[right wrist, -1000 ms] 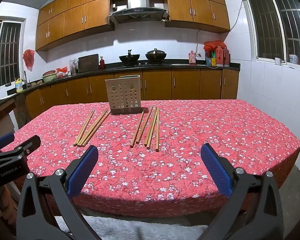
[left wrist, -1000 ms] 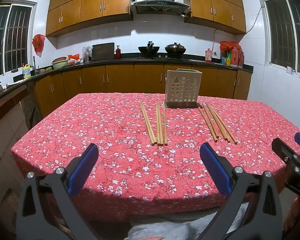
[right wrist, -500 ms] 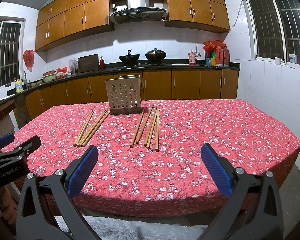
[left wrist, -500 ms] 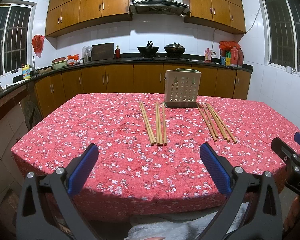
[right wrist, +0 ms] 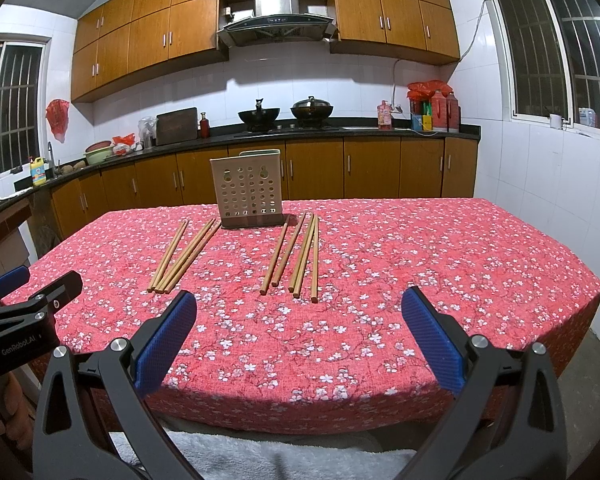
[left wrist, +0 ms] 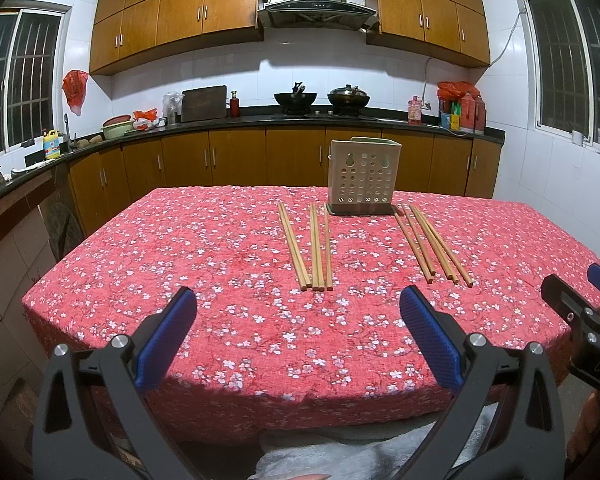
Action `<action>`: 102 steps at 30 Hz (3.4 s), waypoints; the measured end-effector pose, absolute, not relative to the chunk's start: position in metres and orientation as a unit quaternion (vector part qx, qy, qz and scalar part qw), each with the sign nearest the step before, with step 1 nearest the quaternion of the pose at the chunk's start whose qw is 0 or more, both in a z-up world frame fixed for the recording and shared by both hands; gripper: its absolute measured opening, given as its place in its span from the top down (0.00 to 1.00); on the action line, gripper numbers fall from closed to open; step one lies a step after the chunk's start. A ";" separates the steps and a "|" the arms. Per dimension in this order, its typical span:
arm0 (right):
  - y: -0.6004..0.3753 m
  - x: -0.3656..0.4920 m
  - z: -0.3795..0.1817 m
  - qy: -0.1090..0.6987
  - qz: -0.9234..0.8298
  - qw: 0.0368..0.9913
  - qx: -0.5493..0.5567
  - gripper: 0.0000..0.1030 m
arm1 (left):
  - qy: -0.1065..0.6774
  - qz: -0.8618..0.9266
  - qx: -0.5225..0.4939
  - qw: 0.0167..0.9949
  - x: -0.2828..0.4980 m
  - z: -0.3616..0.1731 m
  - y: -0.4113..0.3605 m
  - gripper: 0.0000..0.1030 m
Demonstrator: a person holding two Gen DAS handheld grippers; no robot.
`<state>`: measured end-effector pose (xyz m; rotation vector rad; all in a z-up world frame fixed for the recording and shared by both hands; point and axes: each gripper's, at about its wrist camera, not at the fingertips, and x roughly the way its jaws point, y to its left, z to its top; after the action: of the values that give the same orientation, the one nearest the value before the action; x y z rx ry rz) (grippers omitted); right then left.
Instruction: Organize utensils
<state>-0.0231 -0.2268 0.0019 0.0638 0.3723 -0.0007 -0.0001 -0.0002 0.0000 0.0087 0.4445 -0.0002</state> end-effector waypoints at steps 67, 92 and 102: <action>-0.251 0.081 0.000 0.307 -0.013 0.950 0.057 0.29 | 0.324 -0.022 -0.026 0.945 0.104 -0.015 0.037 0.04; -0.272 0.203 -0.058 0.441 -0.018 0.894 0.076 0.92 | 0.467 -0.083 -0.059 0.878 0.238 -0.060 0.037 0.84; -0.271 0.205 -0.059 0.438 -0.011 0.897 0.066 0.92 | 0.474 -0.077 -0.060 0.875 0.244 -0.064 0.044 0.90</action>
<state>0.2048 -0.2709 -0.0593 0.1366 0.9069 -0.0236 0.2440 0.0443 -0.0640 -0.1259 0.9888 -0.1601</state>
